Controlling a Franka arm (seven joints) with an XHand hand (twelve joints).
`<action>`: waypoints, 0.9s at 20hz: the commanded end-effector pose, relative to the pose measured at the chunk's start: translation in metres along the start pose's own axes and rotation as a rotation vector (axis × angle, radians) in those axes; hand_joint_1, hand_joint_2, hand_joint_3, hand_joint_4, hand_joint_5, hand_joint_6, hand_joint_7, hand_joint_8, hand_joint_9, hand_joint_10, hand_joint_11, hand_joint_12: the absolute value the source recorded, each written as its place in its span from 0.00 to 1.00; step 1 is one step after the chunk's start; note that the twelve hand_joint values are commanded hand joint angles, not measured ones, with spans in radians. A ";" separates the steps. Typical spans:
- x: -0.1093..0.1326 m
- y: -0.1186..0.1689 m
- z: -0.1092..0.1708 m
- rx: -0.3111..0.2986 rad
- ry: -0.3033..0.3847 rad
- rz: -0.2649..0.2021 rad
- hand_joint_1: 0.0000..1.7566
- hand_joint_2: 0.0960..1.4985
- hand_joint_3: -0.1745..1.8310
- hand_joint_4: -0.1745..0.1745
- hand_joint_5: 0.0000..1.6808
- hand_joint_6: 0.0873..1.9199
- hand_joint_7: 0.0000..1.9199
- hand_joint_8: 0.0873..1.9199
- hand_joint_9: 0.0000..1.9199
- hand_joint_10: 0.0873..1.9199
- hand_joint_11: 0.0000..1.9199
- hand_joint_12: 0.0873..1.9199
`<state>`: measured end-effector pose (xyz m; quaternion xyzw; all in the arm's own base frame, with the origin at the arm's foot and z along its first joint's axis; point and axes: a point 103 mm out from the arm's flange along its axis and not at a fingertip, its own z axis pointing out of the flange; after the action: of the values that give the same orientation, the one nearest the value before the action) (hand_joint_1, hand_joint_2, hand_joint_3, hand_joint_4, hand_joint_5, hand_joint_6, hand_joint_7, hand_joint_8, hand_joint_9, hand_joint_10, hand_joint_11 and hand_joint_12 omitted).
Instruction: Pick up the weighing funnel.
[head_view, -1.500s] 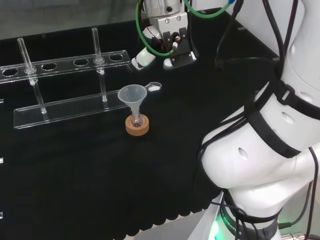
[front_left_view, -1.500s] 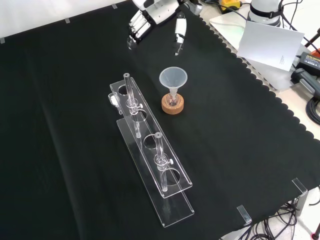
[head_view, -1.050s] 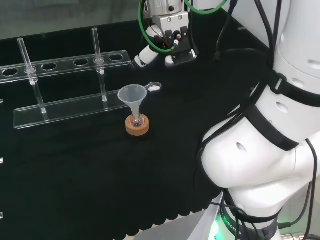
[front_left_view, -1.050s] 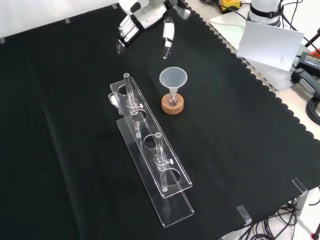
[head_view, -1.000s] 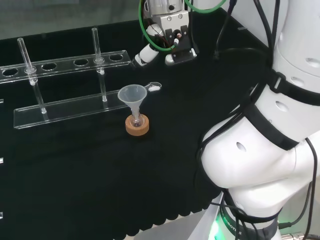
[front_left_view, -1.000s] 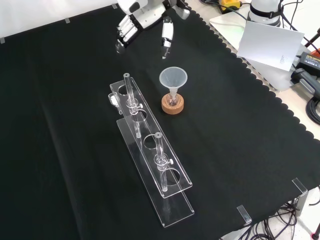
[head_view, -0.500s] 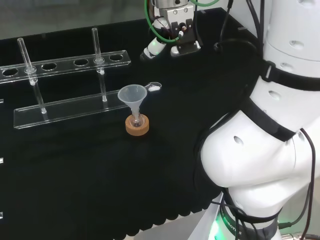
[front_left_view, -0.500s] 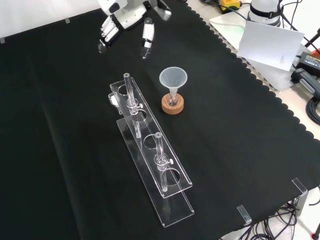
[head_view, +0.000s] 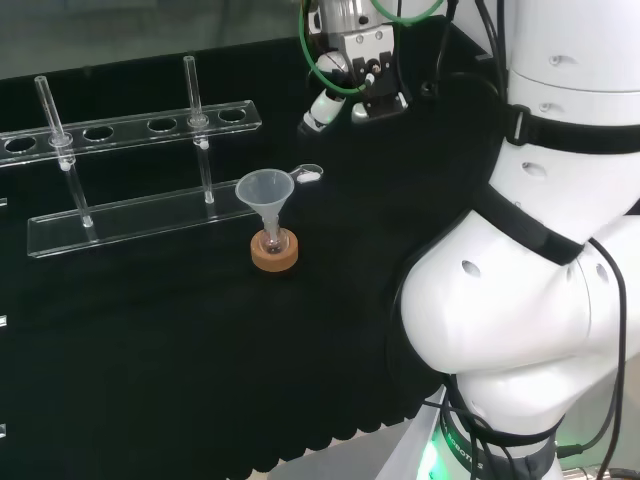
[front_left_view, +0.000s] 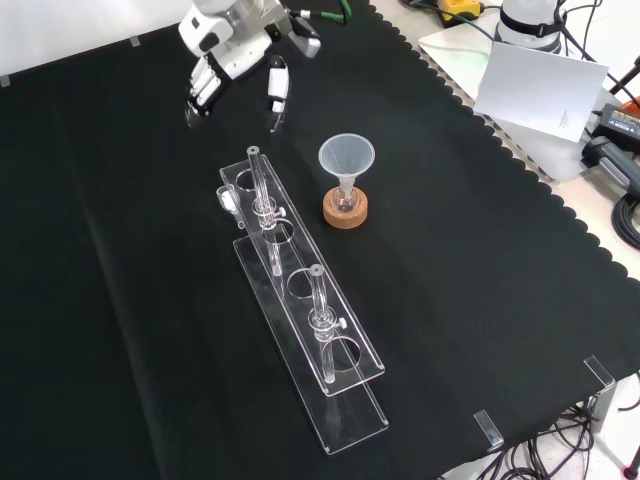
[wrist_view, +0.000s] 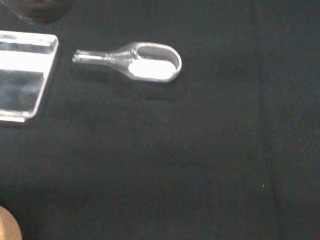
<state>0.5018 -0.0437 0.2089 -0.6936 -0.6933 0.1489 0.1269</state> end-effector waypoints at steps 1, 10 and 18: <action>-0.007 0.023 0.028 0.013 0.012 -0.036 0.40 0.50 0.17 0.28 0.24 0.00 0.12 0.37 0.28 0.31 0.22 0.67; 0.000 0.052 0.054 0.049 -0.004 -0.066 0.41 0.49 0.19 0.31 0.27 0.00 0.16 0.36 0.31 0.30 0.23 0.67; 0.006 0.072 0.070 0.078 -0.028 -0.068 0.45 0.48 0.20 0.32 0.29 0.00 0.17 0.36 0.33 0.29 0.24 0.66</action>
<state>0.5355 -0.0442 0.1275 -0.6656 -0.7109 0.1698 0.1506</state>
